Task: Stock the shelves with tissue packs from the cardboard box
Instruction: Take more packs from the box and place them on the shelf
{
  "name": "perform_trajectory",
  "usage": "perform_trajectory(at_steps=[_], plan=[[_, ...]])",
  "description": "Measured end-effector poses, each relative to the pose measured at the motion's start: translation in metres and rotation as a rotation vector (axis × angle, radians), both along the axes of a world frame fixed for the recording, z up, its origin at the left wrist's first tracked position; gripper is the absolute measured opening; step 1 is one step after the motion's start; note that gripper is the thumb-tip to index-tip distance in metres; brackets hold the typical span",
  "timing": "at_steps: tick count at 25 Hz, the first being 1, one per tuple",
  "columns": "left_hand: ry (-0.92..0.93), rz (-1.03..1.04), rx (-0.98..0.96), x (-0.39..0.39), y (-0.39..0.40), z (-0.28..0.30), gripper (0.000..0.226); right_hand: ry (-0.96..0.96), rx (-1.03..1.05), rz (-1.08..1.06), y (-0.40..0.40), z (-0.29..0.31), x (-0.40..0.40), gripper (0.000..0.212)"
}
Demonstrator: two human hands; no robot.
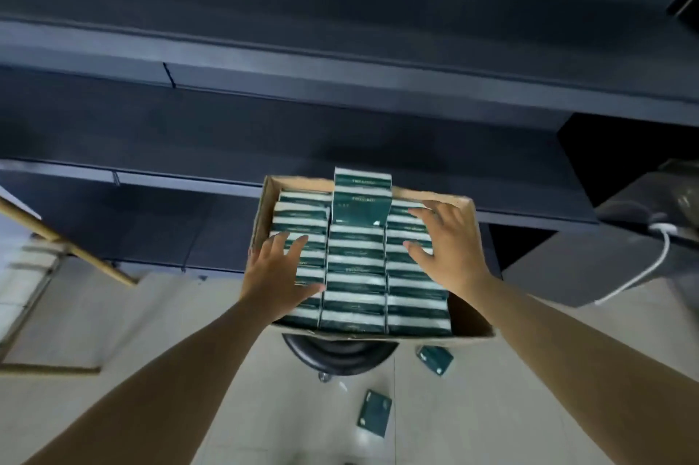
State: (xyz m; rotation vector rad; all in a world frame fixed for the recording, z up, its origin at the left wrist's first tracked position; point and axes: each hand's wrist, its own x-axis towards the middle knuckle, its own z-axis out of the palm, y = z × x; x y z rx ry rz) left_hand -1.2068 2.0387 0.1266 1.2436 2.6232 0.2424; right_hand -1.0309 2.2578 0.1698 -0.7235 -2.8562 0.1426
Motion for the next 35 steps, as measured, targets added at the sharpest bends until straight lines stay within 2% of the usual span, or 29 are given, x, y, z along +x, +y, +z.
perform_trajectory(at_steps=[3,8,12,18,22,28,35], plan=[[-0.018,-0.044,-0.060,0.001,0.008,-0.027,0.088,0.062,-0.059,0.041,0.003,-0.035,0.017,0.042],[-0.036,-0.169,-0.198,0.008,0.034,-0.072,0.083,-0.024,-0.417,0.055,0.008,-0.105,0.042,0.030],[0.010,-0.187,-0.244,0.013,0.041,-0.093,0.082,-0.034,-0.447,0.078,0.020,-0.132,0.050,0.026],[0.041,-0.184,-0.271,0.015,0.040,-0.099,0.090,-0.054,-0.524,0.107,0.036,-0.144,0.048,0.037],[0.046,-0.188,-0.258,0.015,0.038,-0.104,0.090,-0.080,-0.456,0.138,0.034,-0.149,0.047,0.042],[0.048,-0.193,-0.263,0.013,0.039,-0.102,0.088,-0.062,-0.201,0.258,0.030,-0.147,0.041,0.028],[0.020,-0.191,-0.298,0.016,0.041,-0.082,0.087,0.027,-0.161,0.279,0.030,-0.122,0.046,0.023]])
